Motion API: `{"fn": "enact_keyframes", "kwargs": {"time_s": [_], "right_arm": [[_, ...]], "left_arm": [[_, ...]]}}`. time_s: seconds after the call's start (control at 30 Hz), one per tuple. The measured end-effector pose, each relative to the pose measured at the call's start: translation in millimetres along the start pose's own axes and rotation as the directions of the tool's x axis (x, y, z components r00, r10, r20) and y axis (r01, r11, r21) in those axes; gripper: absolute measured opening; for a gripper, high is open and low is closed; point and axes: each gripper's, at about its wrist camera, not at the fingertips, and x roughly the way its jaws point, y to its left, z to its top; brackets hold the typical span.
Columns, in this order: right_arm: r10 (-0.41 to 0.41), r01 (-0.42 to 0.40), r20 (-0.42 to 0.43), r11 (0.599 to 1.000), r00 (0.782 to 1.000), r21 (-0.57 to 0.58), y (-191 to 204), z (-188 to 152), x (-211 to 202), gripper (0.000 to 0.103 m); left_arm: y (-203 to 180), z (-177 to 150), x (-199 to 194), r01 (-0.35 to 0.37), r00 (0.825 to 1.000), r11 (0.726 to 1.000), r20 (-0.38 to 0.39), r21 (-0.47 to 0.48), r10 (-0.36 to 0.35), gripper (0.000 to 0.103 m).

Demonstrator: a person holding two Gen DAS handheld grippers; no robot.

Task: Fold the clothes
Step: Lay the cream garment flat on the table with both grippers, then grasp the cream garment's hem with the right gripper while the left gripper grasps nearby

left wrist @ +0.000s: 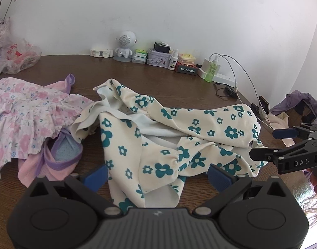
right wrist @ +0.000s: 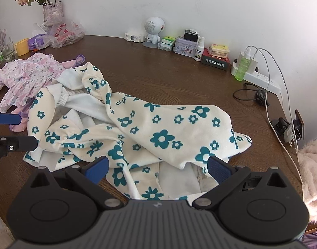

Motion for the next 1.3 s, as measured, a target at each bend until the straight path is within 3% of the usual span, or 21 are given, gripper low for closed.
{"fn": "enact_keyframes", "kwargs": {"time_s": [0.2,0.6,1.3], "right_arm": [[-0.018,0.019,-0.005,1.000,1.000,0.007,-10.4,-8.6,1.1,0.103],[-0.064,0.063,-0.014,0.996,0.998,-0.055,-23.4,-21.1,10.8,0.103],[-0.008,0.005,-0.034,0.998,0.999,-0.065,-29.0,-14.8,45.6,0.101]], "left_arm": [[-12.2,-4.6,1.8,-0.043,0.999,0.997,0.006,0.064,0.043,0.103],[-36.8,-7.7,24.9,-0.052,0.998,0.990,-0.034,0.129,0.057,0.103],[-45.4,-7.2,53.6,-0.078,0.991,0.978,-0.088,0.195,0.097,0.103]]}}
